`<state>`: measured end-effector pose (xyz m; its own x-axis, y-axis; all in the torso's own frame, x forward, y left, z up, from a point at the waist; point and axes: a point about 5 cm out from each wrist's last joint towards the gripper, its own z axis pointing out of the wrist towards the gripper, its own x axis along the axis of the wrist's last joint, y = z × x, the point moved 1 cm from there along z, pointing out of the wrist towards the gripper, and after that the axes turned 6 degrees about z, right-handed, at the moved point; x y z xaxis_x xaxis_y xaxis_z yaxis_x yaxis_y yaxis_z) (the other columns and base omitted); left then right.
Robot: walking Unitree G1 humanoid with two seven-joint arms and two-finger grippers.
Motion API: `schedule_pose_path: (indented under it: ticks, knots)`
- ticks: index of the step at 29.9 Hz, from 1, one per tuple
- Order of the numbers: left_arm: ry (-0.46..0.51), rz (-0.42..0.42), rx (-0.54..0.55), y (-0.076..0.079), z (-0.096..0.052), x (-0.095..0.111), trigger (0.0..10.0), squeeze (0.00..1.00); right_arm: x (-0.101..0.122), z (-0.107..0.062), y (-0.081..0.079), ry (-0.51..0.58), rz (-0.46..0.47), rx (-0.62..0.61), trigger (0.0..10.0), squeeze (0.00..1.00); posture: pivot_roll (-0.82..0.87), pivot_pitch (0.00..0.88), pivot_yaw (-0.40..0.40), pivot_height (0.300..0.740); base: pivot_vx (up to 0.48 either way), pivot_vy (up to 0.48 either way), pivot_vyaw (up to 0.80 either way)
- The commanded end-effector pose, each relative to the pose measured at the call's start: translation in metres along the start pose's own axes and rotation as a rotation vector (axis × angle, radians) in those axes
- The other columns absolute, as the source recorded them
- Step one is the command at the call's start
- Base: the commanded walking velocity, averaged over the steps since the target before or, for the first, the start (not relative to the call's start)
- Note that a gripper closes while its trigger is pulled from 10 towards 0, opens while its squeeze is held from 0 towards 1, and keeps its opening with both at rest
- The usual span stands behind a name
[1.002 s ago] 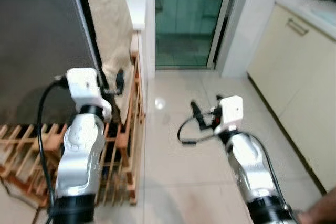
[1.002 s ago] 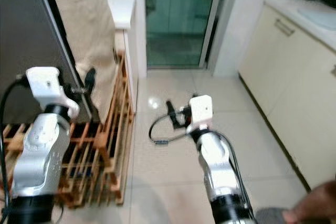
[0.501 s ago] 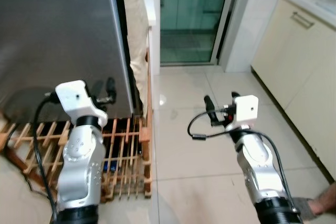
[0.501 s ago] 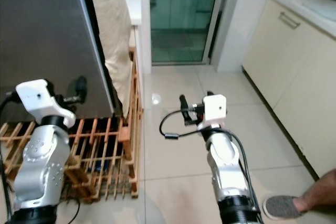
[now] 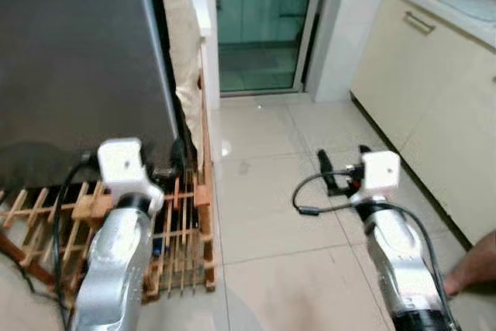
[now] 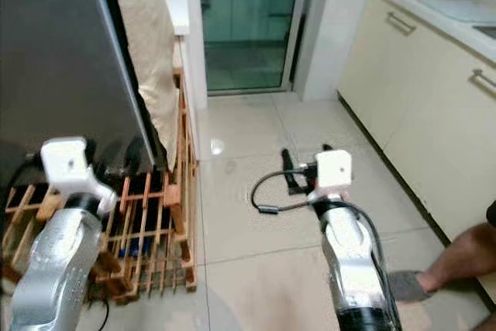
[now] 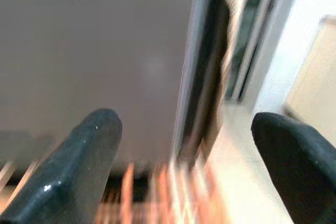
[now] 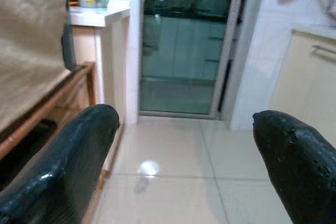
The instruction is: Restocking fridge
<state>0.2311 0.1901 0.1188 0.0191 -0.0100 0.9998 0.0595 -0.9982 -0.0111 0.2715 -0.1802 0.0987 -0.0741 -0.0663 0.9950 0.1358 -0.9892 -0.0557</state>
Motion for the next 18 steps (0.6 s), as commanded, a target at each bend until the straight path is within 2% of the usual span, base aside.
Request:
schedule_pose_path:
  ticks: [1, 4, 6, 9, 13, 18]
  knots:
    - [0.065, 0.013, 0.016, -0.002, -0.013, 0.015, 10.0, 0.0, 0.011, -0.012, 0.003, 0.03, -0.034, 0.005, 10.0, 0.0, -0.08, 0.0, 0.011, 0.74, 0.0, 0.0, 0.0]
    - [0.088, 0.072, 0.079, -0.008, -0.023, 0.024, 10.0, 0.0, 0.014, -0.027, 0.013, 0.017, -0.061, -0.034, 10.0, 0.0, -0.06, 0.0, -0.001, 0.74, 0.0, 0.0, 0.0]
    - [0.112, 0.077, 0.082, -0.006, -0.02, 0.031, 10.0, 0.0, 0.013, -0.029, 0.016, 0.007, -0.069, -0.05, 10.0, 0.0, -0.06, 0.0, -0.011, 0.74, 0.0, 0.0, 0.0]
    - [0.153, 0.052, 0.035, 0.004, -0.015, 0.039, 10.0, 0.0, 0.01, -0.024, 0.015, -0.004, -0.063, -0.052, 10.0, 0.0, -0.06, 0.0, -0.013, 0.74, 0.0, 0.0, 0.0]
    - [0.183, 0.033, -0.007, 0.016, -0.014, 0.048, 10.0, 0.0, 0.017, -0.008, 0.007, 0.014, -0.047, -0.035, 10.0, 0.0, -0.07, 0.0, -0.004, 0.74, 0.273, -0.392, 0.0]
    - [0.185, 0.031, -0.014, 0.018, -0.013, 0.049, 10.0, 0.0, 0.018, 0.0, 0.005, 0.021, -0.046, -0.024, 10.0, 0.0, -0.07, 0.0, -0.001, 0.74, 0.286, -0.382, 0.0]
